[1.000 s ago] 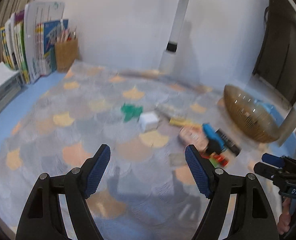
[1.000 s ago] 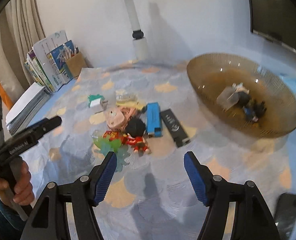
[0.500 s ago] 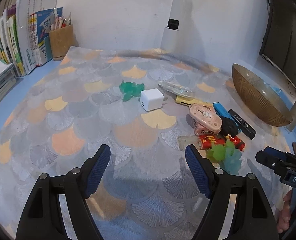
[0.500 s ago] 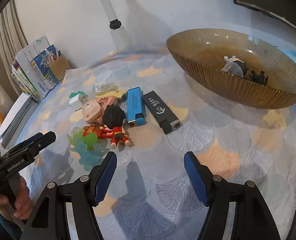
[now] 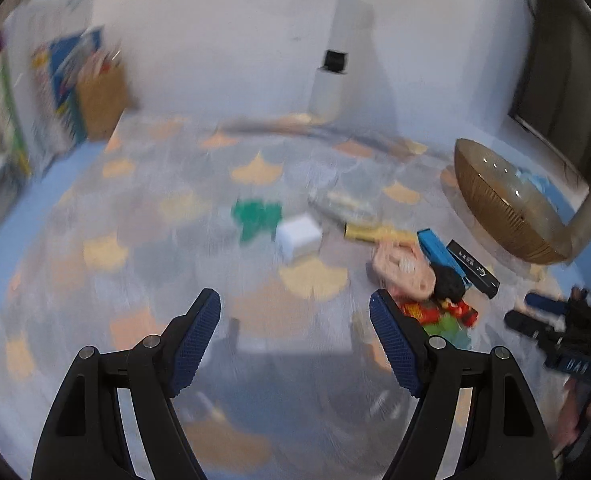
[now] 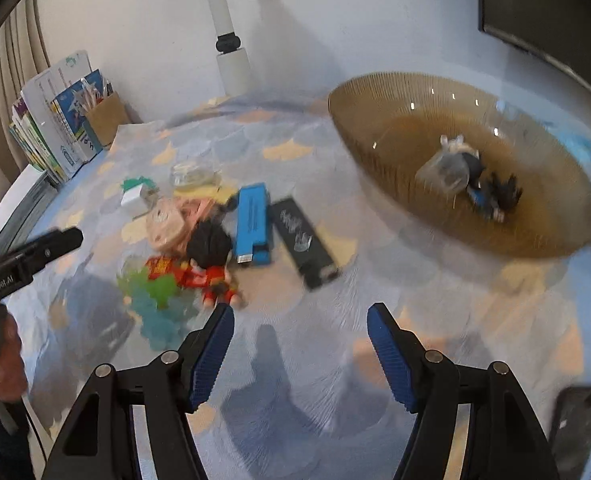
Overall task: Organize rigid objects
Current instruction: 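Grasp the white cube with the left gripper while the right grasps the black lighter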
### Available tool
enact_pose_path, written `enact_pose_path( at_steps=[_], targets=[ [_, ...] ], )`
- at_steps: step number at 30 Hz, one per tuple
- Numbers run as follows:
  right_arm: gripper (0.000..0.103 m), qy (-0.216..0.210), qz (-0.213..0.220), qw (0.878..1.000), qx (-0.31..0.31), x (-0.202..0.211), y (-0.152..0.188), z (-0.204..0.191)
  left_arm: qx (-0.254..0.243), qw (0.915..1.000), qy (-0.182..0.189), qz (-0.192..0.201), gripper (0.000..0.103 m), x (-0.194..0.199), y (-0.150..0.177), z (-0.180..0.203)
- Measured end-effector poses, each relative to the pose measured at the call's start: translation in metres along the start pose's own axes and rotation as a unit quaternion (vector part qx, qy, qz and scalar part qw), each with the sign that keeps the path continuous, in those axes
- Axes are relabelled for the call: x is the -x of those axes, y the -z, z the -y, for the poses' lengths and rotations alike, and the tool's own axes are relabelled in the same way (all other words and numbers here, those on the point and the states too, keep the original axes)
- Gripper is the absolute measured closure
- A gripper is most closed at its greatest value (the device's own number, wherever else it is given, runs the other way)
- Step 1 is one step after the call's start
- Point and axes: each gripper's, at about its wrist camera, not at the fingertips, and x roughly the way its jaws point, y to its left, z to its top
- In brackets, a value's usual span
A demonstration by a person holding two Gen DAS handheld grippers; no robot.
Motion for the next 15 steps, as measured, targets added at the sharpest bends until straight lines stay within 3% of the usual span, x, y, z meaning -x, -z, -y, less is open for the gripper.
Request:
enact_pose_path(
  at_steps=[4,8,12,15],
  targets=[
    [0.053,0.009,-0.024,0.999,0.019,-0.018,-0.018,0.001,-0.045,0.9986,0.014,-0.026,0.028,-0.029,-0.019,-0.006],
    [0.054,0.022,-0.033,0.999,0.024,-0.037,-0.022,0.005,-0.031,0.9966,0.047,-0.060,0.029,-0.058,-0.027,-0.018],
    [0.054,0.037,-0.030,0.998,0.032,-0.052,-0.028,0.004,-0.041,0.9958,0.049,-0.067,0.029,-0.078,-0.037,-0.014],
    [0.054,0.055,-0.021,0.997,0.058,-0.058,-0.032,-0.006,-0.051,0.9953,0.048,-0.067,0.034,-0.090,-0.042,-0.008]
  ],
)
